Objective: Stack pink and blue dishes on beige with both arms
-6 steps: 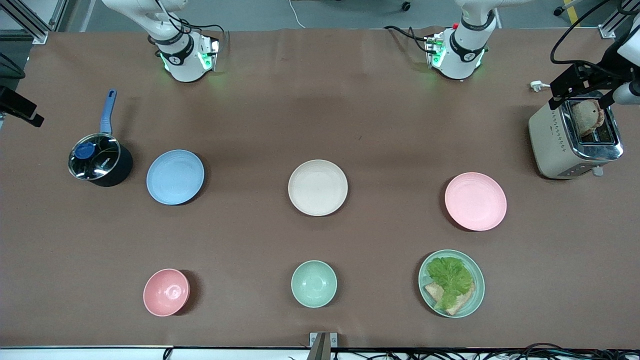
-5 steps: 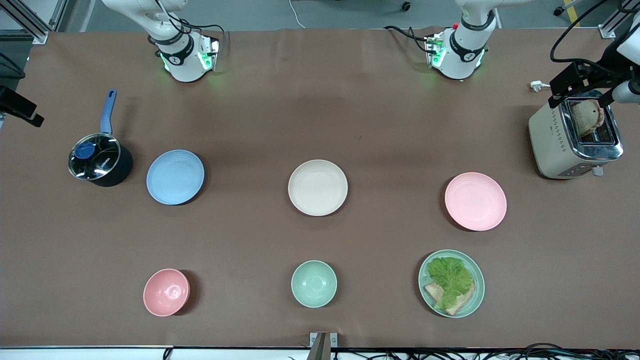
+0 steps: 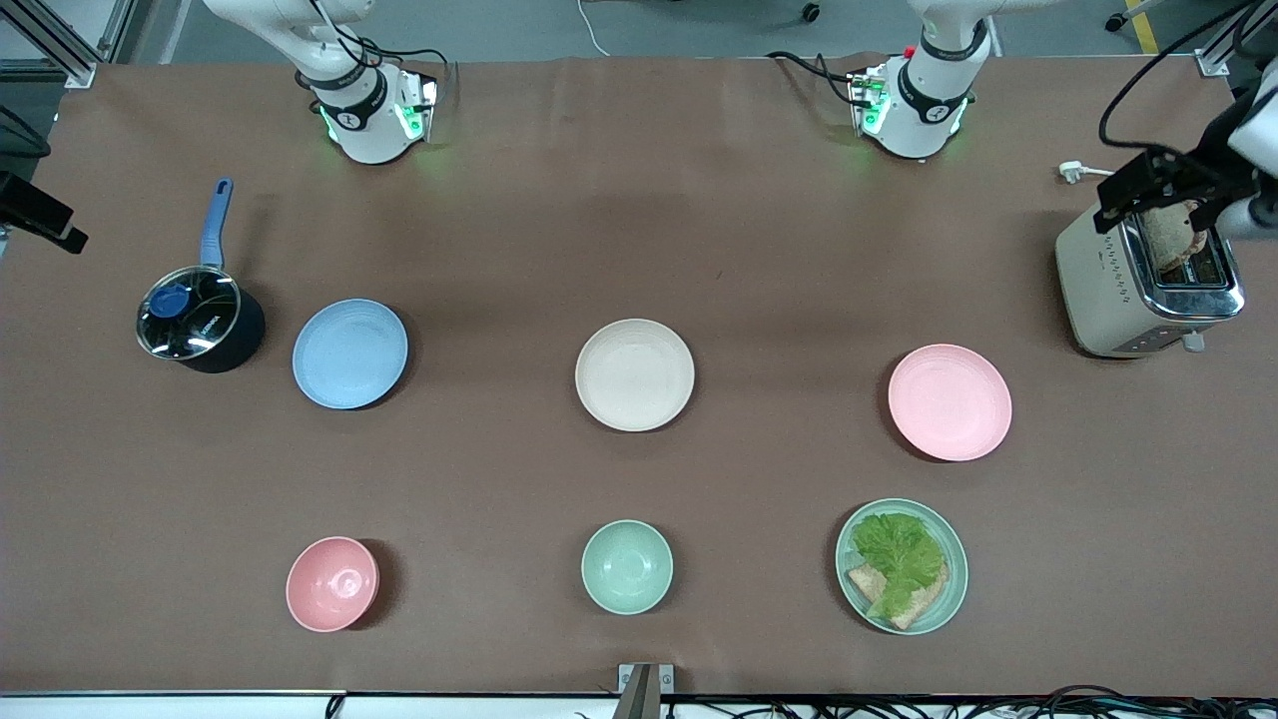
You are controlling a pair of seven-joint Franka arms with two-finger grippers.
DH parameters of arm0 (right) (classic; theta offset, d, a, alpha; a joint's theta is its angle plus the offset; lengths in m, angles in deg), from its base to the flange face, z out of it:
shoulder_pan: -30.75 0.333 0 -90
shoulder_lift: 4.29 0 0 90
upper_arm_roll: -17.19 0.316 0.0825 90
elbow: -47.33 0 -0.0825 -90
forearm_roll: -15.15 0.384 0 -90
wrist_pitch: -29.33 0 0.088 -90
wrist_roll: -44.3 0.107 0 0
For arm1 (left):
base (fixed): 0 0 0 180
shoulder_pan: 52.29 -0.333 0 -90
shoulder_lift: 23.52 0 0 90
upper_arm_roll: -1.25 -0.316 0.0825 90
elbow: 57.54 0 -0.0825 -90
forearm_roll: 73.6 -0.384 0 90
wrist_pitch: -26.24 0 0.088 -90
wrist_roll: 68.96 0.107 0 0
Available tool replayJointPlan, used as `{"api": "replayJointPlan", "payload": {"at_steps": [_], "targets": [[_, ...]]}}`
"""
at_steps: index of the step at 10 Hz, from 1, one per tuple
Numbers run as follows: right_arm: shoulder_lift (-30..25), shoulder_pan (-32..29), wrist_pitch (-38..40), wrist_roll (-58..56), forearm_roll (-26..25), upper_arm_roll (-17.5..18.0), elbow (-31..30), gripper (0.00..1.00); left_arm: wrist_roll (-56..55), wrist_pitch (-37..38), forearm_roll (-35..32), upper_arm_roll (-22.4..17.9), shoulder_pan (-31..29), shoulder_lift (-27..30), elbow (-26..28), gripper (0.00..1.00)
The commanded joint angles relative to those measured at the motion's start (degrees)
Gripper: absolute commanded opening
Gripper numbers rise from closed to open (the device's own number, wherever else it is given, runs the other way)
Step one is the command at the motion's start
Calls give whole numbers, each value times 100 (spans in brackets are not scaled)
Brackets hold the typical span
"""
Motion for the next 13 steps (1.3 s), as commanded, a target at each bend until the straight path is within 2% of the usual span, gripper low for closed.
{"api": "replayJointPlan", "payload": {"at_steps": [1,2,3,4,7,9,11,13], "targets": [[13,-28,107,-49,7,40,30,100,695,-567,-45,-1,-484,-1041,21,100],[56,-45,37,-66,86,40,-170,100,1134,-972,-10,8,-704,-1419,118,100],[161,-80,-311,-128,504,5,-529,100,1356,-1298,8,-1,-776,-1727,223,100],[214,-98,-846,-154,665,-39,-1029,100,1550,-1649,17,8,-899,-1982,337,100],[731,-107,-2586,-1450,693,-170,-2436,100,2568,-2730,96,52,-1242,-3071,400,97],[1363,-168,-3283,-2304,763,-180,-2817,100,2747,-3102,131,104,-1304,-3617,418,80],[1926,-265,-3495,-3287,1297,-284,-2905,100,2756,-3103,428,210,-1304,-3917,426,71],[2139,-274,-4484,-3748,1352,-382,-3430,100,2782,-3286,483,219,-1304,-4173,426,52]]}}
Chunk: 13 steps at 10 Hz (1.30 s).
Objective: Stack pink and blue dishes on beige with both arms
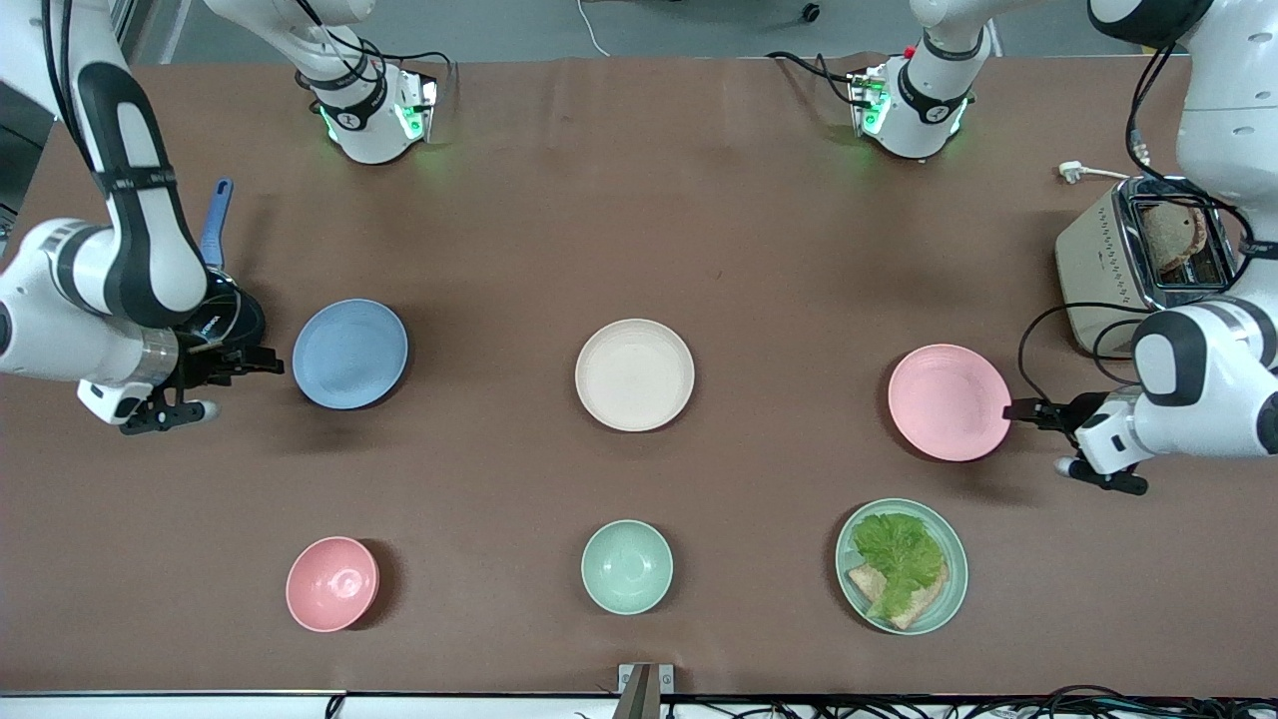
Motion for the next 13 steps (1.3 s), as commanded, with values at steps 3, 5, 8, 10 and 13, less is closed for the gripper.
{"api": "replayJointPlan", "payload": {"at_steps": [3,5,8,10,13], "targets": [[128,28,-1149,-385,463,10,-895,97,110,-215,110,15,3,-258,5,12],[215,37,-1158,-403,473,27,-984,84,110,-206,189,15,20,-249,-4,0],[303,46,-1115,-394,928,36,-1002,70,-178,64,233,339,-15,57,-22,0],[348,28,-1114,-542,1035,36,-1019,63,-1439,539,242,951,12,453,5,0],[392,-7,-1105,-552,1053,36,-1028,42,-3487,567,172,2015,82,560,57,1]]}}
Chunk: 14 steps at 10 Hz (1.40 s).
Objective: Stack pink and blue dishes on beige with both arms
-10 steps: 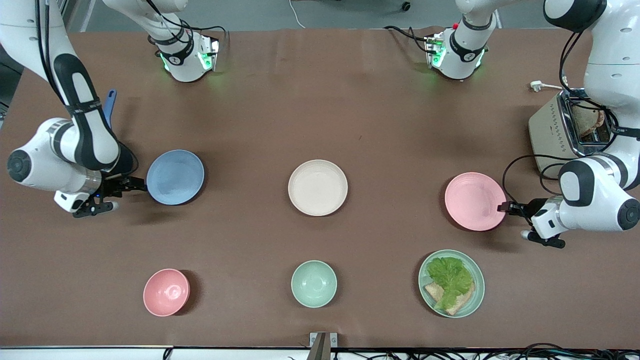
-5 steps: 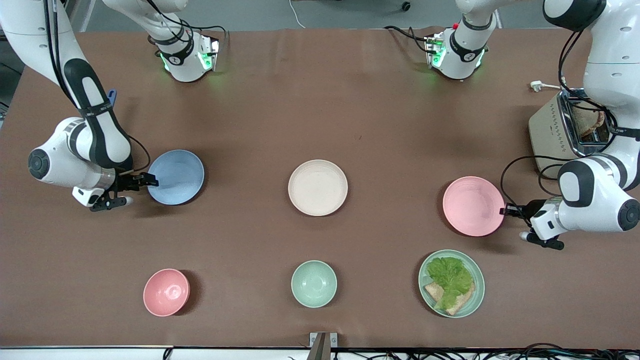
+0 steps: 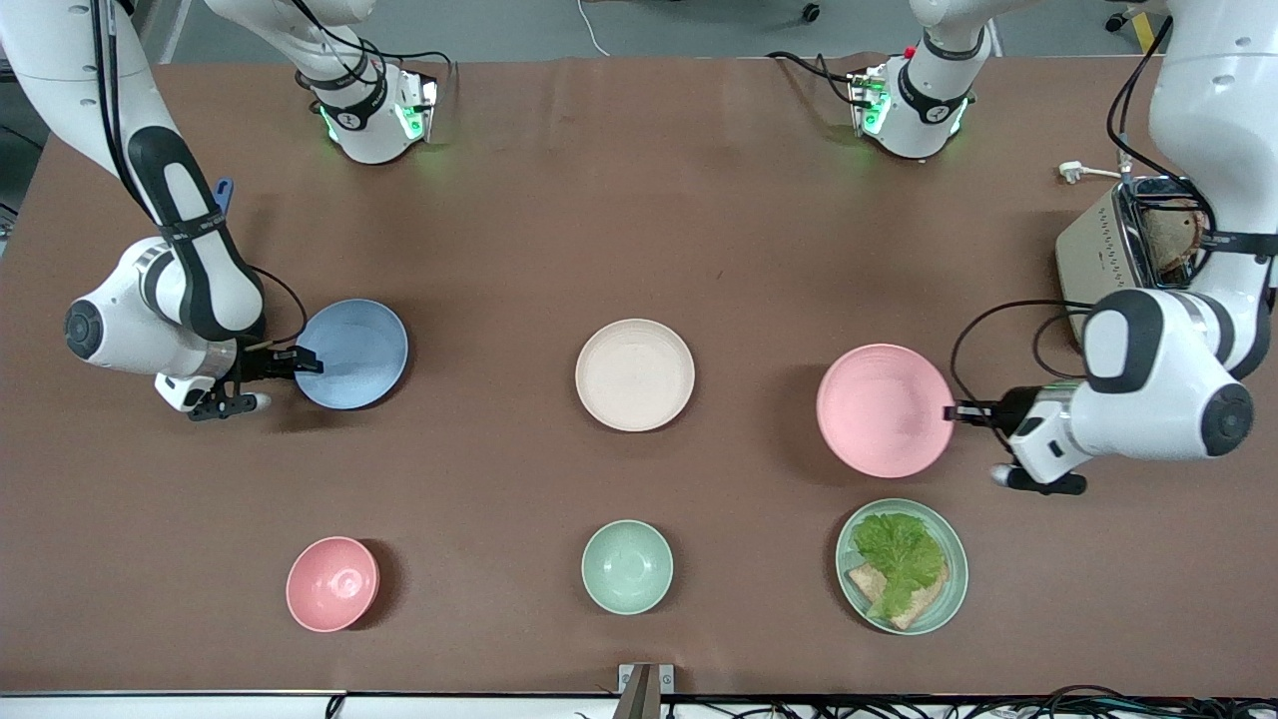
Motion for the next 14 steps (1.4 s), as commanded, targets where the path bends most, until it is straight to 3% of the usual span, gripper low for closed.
{"api": "replayJointPlan", "payload": {"at_steps": [1,2,3,5,8,10,12,13,14], "targets": [[-20,-29,-17,-162,192,-1,-94,21,-1259,-124,-101,443,311,-62,219,1],[-28,-63,62,-162,357,-1,-86,5,-1814,-177,-476,445,766,-53,219,1],[-28,-90,193,-180,594,-27,-33,1,-2533,-369,-897,454,1284,-88,228,1],[-63,-99,649,-145,649,-193,325,0,-3897,-720,-1478,445,2068,-280,211,1],[-81,-46,2832,239,570,-817,2018,0,-4798,-1257,-1832,428,2817,-500,228,1],[-99,50,3620,1187,543,-818,2768,0,-5115,-1521,-2113,427,3002,-684,228,2],[-186,295,3675,2153,552,-635,2885,0,-5308,-1627,-2447,419,3056,-834,211,5],[-239,296,3623,2645,543,-277,2885,0,-5327,-1645,-2448,419,3056,-844,202,25],[-283,305,3527,3129,543,49,2876,0,-5292,-1645,-2474,410,3039,-809,184,69]]}}
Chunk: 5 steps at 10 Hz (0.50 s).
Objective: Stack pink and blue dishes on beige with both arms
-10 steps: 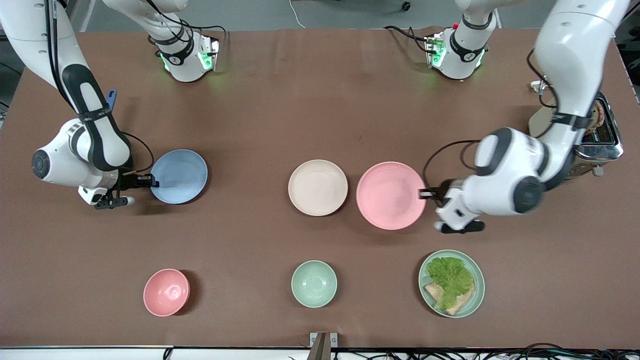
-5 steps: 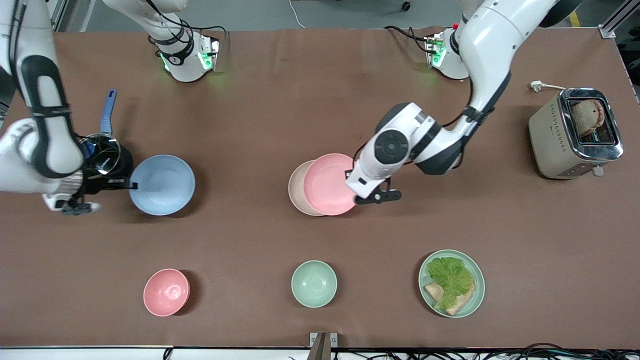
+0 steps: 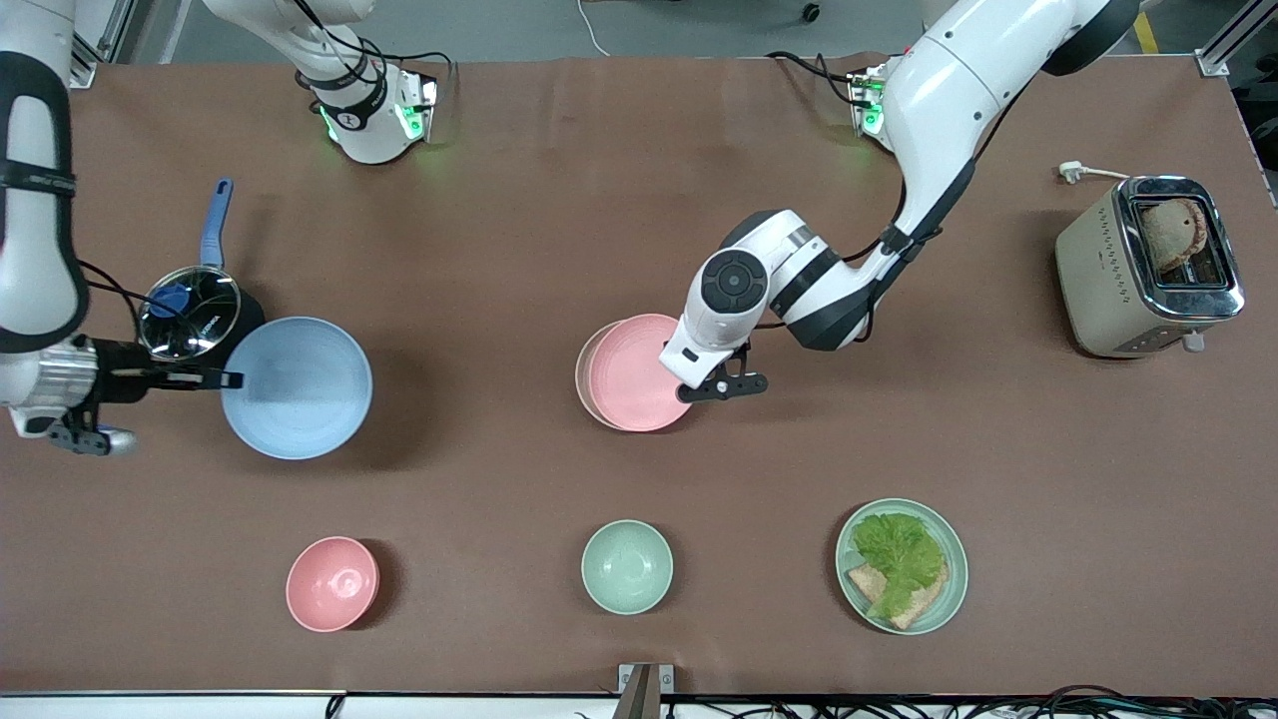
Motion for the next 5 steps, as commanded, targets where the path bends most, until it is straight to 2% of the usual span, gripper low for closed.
{"api": "replayJointPlan", "payload": {"at_steps": [1,3,5], "targets": [[-177,10,-290,1114,23,743,-93,0,-45,-64,-372,-64,-49,-8,-34,100],[-255,18,-476,2038,-99,1456,-137,0,139,206,-523,-38,-486,508,-340,100],[-483,45,-730,2654,-109,2071,-478,0,988,777,-515,-20,-1005,1036,-840,100]]}}
